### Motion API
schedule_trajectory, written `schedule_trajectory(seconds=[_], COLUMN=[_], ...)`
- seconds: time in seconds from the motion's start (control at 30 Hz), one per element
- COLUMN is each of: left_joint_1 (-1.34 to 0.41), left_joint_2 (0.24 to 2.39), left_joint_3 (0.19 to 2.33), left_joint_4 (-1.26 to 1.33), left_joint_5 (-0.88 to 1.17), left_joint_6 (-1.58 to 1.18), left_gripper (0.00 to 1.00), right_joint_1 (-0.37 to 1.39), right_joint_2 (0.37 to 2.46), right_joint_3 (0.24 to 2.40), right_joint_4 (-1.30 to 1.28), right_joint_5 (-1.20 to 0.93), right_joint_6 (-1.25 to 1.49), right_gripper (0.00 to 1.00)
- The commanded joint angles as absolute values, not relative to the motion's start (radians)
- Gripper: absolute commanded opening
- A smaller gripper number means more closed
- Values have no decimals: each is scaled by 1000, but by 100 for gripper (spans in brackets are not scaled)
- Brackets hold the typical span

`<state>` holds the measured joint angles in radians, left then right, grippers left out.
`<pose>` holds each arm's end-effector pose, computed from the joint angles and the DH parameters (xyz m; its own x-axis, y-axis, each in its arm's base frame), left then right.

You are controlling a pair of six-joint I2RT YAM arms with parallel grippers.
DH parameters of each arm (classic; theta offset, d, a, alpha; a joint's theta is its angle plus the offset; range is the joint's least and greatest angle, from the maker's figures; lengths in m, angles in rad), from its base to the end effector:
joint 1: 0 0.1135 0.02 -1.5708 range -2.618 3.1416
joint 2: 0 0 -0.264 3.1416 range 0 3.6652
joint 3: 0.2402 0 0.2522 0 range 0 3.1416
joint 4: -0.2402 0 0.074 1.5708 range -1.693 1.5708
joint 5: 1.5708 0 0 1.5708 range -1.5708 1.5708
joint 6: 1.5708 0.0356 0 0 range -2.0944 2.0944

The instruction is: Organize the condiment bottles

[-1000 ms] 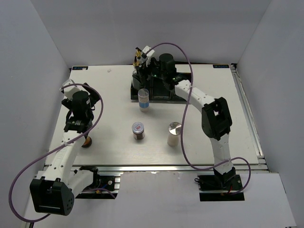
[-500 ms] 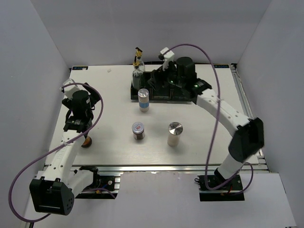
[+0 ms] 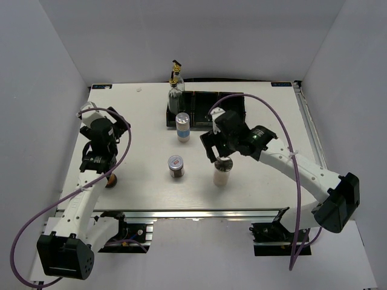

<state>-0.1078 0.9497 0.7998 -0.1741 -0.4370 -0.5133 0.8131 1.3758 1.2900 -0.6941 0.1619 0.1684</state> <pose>0.2186 -0.0085 0.3171 -0.1277 -0.4337 -0.8920 -0.4180 0.8391 -0.3481 0.2073 0.2108 0.3345 -0.5834 -0.3760 -0.7199 -0.5481 0.8364 0.0074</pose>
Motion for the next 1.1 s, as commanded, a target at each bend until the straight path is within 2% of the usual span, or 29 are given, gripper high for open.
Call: schedule_trajectory(seconds=[0.0, 0.33, 0.43, 0.47, 0.53, 0.57, 0.6, 0.63, 0.7, 0.9, 1.07], left_joint_1=[-104, -104, -104, -104, -104, -104, -104, -104, -104, -104, -104], left_joint_2=[930, 931, 939, 942, 943, 942, 942, 942, 943, 977, 1005], left_joint_3=[788, 781, 781, 781, 781, 782, 785, 787, 787, 790, 802], left_joint_4=[-164, -156, -160, -160, -158, -158, -158, -158, -155, -123, -132], left_joint_5=[-410, -408, -414, -416, -416, -416, -414, -417, -416, -399, -399], left_joint_6=[-518, -523, -525, -526, -526, -526, -525, -523, -520, -519, -508], left_gripper=[98, 98, 98, 98, 98, 98, 98, 98, 98, 98, 98], right_joint_1=[854, 876, 879, 880, 881, 881, 881, 882, 882, 841, 729], right_joint_2=[1373, 1373, 1379, 1382, 1382, 1384, 1382, 1385, 1387, 1436, 1587], right_joint_3=[1263, 1181, 1181, 1186, 1204, 1213, 1224, 1236, 1278, 1451, 1618], right_joint_4=[-820, -827, -824, -825, -831, -834, -834, -834, -803, -641, -492], right_joint_5=[241, 204, 213, 233, 271, 284, 294, 313, 331, 402, 385], right_joint_6=[210, 198, 187, 187, 192, 195, 198, 196, 183, 104, 23], right_gripper=[89, 90, 87, 84, 65, 53, 33, 28, 21, 15, 13])
